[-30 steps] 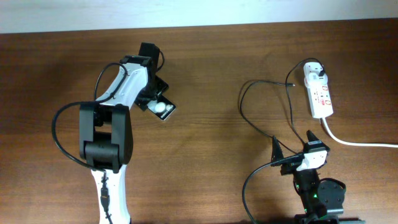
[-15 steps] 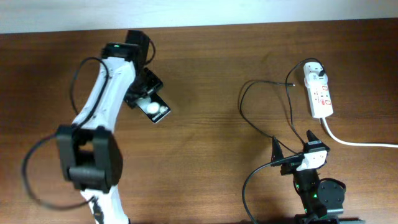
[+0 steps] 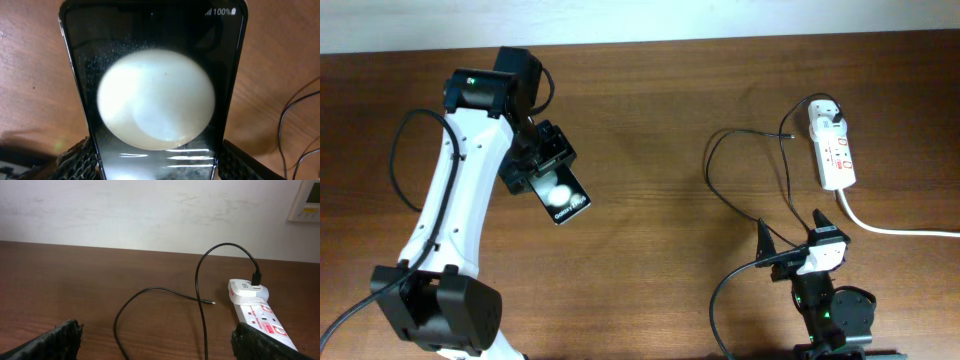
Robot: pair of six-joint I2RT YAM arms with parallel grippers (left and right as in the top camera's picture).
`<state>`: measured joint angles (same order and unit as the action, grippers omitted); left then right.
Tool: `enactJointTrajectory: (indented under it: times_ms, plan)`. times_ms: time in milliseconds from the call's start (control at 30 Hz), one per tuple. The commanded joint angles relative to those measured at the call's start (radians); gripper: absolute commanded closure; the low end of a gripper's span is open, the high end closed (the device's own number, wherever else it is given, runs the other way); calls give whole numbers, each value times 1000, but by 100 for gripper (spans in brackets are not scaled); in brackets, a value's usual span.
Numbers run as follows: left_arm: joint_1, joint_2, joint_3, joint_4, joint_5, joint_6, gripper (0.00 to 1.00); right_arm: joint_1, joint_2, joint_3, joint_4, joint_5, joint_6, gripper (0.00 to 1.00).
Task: Plug charger to phone and switch on socket
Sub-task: 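Lower the left gripper and grasp the phone by its short edge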
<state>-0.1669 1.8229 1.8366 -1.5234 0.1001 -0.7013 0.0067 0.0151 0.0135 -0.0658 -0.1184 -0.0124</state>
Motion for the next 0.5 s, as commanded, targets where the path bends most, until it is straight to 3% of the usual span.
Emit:
enactJointTrajectory:
  times_ms: [0,133,233,467]
  plan:
    - [3,-32,-20,-23,20,23,33,-7,-6,-8,0,-6,-6,1]
    - [-33,-32,-204,53,39,23,32,-7,-6,-8,0,-6,-6,1]
    - [-34,-32,-313,142,174,71,34,-7,-6,-8,0,-5,-6,1]
    - [-34,-32,-362,158,286,136,34,-7,-6,-8,0,-6,-6,1]
